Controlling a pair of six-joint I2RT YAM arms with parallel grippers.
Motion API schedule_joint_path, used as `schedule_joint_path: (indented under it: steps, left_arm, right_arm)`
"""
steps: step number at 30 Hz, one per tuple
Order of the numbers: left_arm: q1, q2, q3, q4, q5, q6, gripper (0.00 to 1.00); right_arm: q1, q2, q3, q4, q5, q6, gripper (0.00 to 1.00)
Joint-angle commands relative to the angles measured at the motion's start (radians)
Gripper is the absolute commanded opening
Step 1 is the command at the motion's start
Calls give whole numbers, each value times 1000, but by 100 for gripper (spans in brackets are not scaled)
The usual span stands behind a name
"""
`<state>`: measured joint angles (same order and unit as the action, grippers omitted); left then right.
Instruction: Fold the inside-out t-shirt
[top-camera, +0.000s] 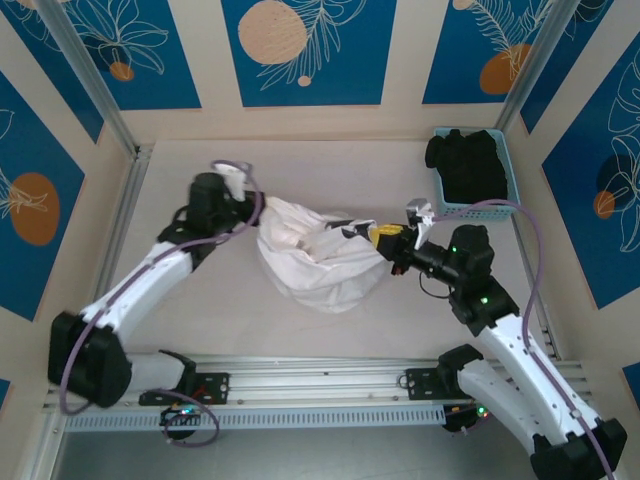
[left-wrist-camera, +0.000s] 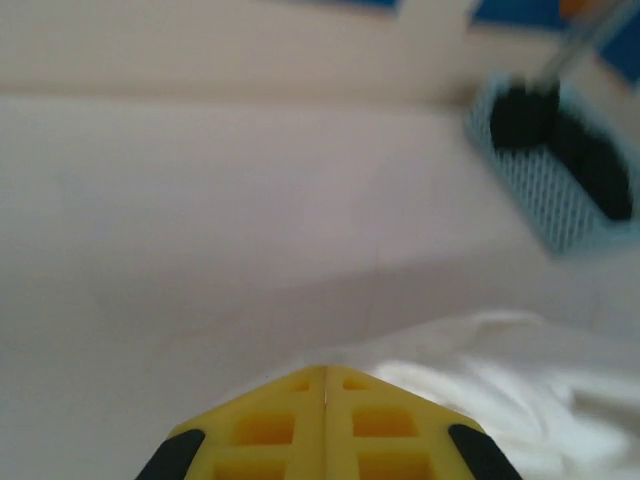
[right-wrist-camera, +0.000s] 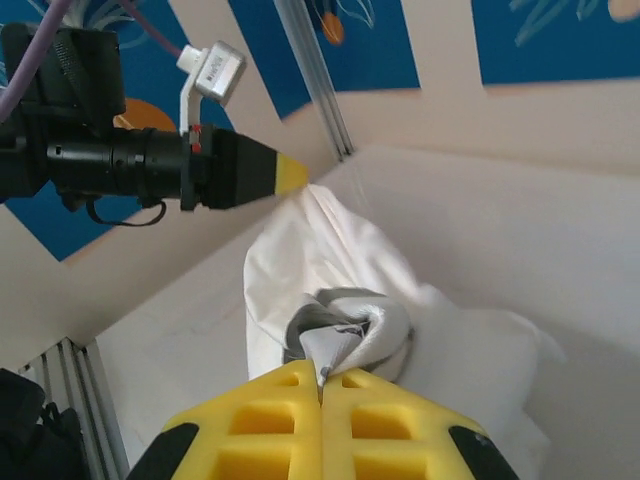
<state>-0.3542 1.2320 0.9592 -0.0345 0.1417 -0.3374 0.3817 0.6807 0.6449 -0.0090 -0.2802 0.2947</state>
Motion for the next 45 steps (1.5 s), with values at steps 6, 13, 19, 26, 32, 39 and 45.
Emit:
schedule_joint_path:
  steps: [6,13,19,26,32,39,45]
  left_arm:
    - [66,-82,-175,-57,-140,-107,0]
    - [33,-89,-258,-71,-212,-12,30]
    - [-213,-153,-292,-4,-324,176,52]
    - [-284,22,-229,-42,-246,270,62]
    - [-285,155,-177,-34,-257,317,59]
    - [-274,187,-95,-62,-279,255,0]
    - [-218,48,-149,13,-42,100,0]
  right_arm:
    - [-1,-4,-202,29,14,16,0]
    - [28,63,-267,35,73,27,0]
    - [33,105,-251,38,94,17,0]
    - [30,100,-211,-7,142,7,0]
    - [28,109,-181,-50,190,12,0]
    - [39,141,-90,-311,667,98,31]
    - [236,109,-88,-114,578,-119,59]
